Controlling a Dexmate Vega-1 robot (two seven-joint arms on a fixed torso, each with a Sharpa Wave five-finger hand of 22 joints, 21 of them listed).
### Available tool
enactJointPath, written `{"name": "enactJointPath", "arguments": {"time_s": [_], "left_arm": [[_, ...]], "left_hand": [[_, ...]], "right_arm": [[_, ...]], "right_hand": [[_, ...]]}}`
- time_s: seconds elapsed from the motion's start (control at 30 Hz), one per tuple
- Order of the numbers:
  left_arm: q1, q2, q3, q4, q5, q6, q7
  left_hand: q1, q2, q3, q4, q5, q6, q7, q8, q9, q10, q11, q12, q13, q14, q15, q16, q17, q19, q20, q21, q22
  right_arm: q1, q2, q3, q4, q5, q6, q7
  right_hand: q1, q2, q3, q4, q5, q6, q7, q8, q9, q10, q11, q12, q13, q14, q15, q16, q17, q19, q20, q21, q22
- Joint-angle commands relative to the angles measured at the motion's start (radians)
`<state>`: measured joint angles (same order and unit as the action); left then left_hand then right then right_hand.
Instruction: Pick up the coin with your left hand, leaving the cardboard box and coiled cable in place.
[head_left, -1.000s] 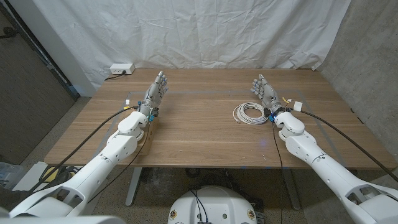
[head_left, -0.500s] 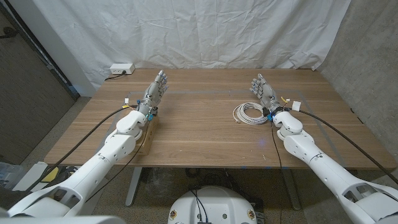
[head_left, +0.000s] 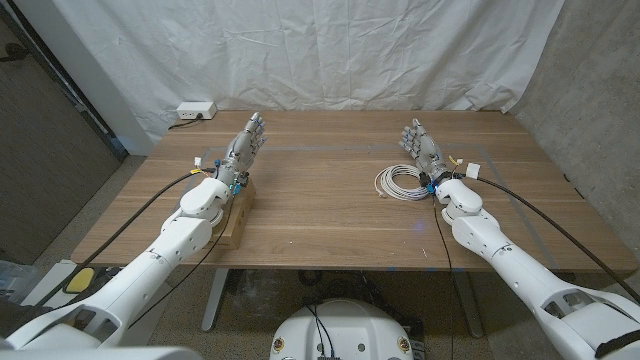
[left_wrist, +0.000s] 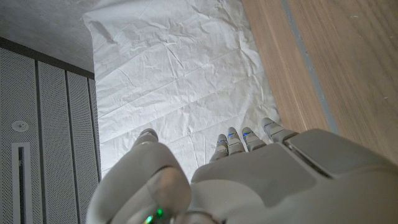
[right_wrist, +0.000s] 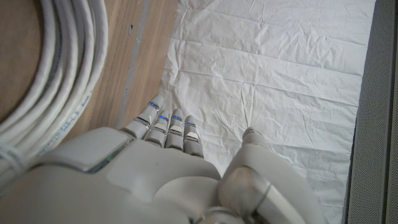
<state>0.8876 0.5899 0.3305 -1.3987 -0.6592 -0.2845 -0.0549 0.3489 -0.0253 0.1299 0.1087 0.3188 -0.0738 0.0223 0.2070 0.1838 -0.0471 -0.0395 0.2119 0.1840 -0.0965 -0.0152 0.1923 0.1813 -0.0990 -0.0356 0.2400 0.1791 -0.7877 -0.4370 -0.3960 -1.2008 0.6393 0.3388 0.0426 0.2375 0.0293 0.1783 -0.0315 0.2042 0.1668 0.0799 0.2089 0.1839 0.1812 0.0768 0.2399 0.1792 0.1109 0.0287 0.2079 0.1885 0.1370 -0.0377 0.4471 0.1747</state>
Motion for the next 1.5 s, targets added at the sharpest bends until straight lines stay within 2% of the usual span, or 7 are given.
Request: {"name": "enactJointPath", "arguments": {"time_s": [0.03,0.2,0.4,0.67,0.87,1.1,1.5], "left_arm": [[0.027,0.031,-0.021,-0.05,-0.013,0.01,0.012],[0.037,0.032,-0.027,-0.06,-0.002,-0.013,0.019],[0.048,0.034,-0.023,-0.107,0.05,0.029,0.124],[0.051,0.027,-0.024,-0.096,0.03,-0.043,0.047],[0.089,0.064,-0.045,-0.138,0.032,-0.062,0.032],[0.149,0.081,-0.09,-0.16,-0.015,-0.12,-0.007],[0.225,0.138,-0.144,-0.223,-0.002,-0.116,0.02]], "left_hand": [[0.012,0.002,0.002,-0.004,0.009,0.004,-0.001,0.005,0.003,0.009,0.001,0.006,0.002,0.007,0.0,0.004,0.003,0.003,-0.067,-0.001,0.004],[0.015,0.005,0.003,-0.006,0.009,0.006,0.001,0.005,0.003,0.01,0.001,0.005,0.002,0.008,0.001,0.004,0.002,0.003,-0.064,-0.002,0.004],[0.025,0.015,0.007,-0.009,0.008,0.018,0.005,0.007,0.003,0.021,0.01,0.006,0.002,0.017,0.006,0.005,0.002,0.007,-0.058,-0.004,0.003],[0.034,0.023,0.01,-0.013,0.007,0.027,0.006,0.008,0.003,0.03,0.011,0.008,0.002,0.027,0.011,0.007,0.002,0.014,-0.053,-0.004,0.003],[0.042,0.028,0.011,-0.016,0.004,0.042,0.009,0.012,0.003,0.044,0.012,0.011,0.002,0.04,0.011,0.009,0.002,0.025,-0.049,-0.002,0.003],[0.046,0.029,0.011,-0.018,0.002,0.055,0.011,0.015,0.003,0.053,0.01,0.012,0.002,0.05,0.011,0.011,0.002,0.03,-0.047,-0.003,0.003],[0.051,0.03,0.01,-0.021,-0.001,0.066,0.013,0.016,0.003,0.061,0.013,0.013,0.002,0.054,0.012,0.01,0.002,0.029,-0.048,-0.006,0.003]], "right_arm": [[0.026,0.022,-0.007,0.029,-0.014,0.024,0.003],[0.02,0.01,-0.007,0.014,-0.025,0.024,-0.007],[0.008,-0.015,-0.007,-0.011,-0.033,0.025,0.006],[-0.001,-0.046,0.006,-0.04,-0.007,-0.004,0.034],[-0.022,-0.052,0.017,-0.07,0.006,-0.001,0.029],[-0.052,-0.02,0.046,-0.082,0.097,0.034,0.092],[-0.097,-0.059,0.032,-0.196,0.014,0.003,-0.018]], "right_hand": [[0.013,0.004,0.002,-0.007,0.001,0.013,0.0,0.007,0.004,0.013,0.0,0.007,0.004,0.014,-0.003,0.009,0.001,0.013,-0.037,-0.002,0.002],[0.014,0.004,0.002,-0.008,0.001,0.012,0.0,0.006,0.004,0.013,0.0,0.006,0.004,0.015,0.001,0.008,0.001,0.014,-0.036,-0.003,0.002],[0.014,0.004,0.002,-0.009,0.001,0.011,0.0,0.004,0.004,0.013,0.001,0.005,0.004,0.015,0.003,0.006,0.001,0.013,-0.032,-0.006,0.002],[0.014,0.005,0.002,-0.01,0.0,0.012,0.0,0.003,0.004,0.014,0.003,0.003,0.004,0.016,0.005,0.005,0.001,0.013,-0.031,-0.009,0.003],[0.014,0.005,0.001,-0.01,0.0,0.013,0.0,0.002,0.004,0.015,0.002,0.002,0.004,0.017,0.005,0.004,0.001,0.013,-0.029,-0.012,0.003],[0.013,0.005,0.0,-0.011,-0.001,0.015,-0.003,0.002,0.005,0.021,0.003,0.003,0.004,0.02,0.006,0.004,0.002,0.015,-0.029,-0.015,0.003],[0.013,0.002,-0.002,-0.014,-0.002,0.027,-0.01,0.003,0.005,0.032,-0.002,0.003,0.004,0.021,-0.008,-0.001,0.0,0.011,-0.031,-0.025,0.003]]}}
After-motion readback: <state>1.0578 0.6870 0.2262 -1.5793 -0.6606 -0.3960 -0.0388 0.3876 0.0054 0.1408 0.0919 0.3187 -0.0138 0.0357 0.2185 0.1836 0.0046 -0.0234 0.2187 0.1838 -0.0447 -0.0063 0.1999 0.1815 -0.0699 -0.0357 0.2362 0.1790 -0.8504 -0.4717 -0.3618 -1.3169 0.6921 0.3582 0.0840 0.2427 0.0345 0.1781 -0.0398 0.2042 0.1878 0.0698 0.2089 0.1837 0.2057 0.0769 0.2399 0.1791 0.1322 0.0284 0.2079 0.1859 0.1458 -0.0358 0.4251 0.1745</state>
